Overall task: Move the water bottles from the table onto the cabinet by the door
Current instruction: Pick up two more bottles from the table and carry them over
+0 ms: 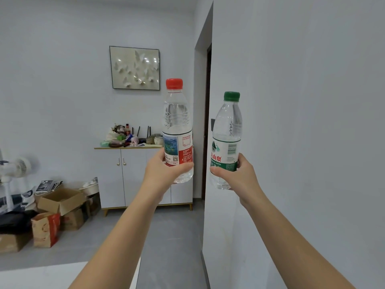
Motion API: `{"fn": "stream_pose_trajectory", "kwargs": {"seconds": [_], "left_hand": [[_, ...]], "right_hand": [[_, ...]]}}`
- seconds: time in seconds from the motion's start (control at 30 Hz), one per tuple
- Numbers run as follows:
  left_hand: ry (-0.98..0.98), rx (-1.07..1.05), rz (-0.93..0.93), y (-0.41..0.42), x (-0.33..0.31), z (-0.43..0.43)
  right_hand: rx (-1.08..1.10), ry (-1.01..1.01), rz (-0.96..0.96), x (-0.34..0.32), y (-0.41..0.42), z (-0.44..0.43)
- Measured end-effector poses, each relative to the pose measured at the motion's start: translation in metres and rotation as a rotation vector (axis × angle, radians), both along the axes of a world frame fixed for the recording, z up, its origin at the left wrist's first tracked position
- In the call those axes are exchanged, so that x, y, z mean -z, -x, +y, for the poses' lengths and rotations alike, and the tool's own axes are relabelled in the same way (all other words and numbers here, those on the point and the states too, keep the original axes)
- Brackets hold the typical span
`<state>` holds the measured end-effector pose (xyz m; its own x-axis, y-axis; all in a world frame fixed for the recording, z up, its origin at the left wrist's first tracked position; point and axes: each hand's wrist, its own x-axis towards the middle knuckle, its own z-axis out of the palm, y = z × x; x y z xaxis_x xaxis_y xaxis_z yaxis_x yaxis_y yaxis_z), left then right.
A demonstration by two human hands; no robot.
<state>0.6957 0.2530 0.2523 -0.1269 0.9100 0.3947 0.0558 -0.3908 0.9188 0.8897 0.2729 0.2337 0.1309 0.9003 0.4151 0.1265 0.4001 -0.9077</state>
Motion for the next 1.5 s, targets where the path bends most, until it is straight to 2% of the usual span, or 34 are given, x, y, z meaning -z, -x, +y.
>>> {"fn": "stream_pose_trajectory", "kwargs": {"seconds": [0.5,0.97,1.5], "left_hand": [[-0.007,-0.053,0.066,0.009,0.010,0.081],[0.029,-0.130,0.055,-0.009,0.026,0.271],[0.040,-0.261,-0.116,0.005,0.049,0.432]], "right_hand": [[0.039,0.046,0.014,0.008,0.000,0.078],[-0.014,0.032,0.021,0.014,-0.008,0.271],[-0.080,0.065,0.104,0.038,0.034,0.440]]}}
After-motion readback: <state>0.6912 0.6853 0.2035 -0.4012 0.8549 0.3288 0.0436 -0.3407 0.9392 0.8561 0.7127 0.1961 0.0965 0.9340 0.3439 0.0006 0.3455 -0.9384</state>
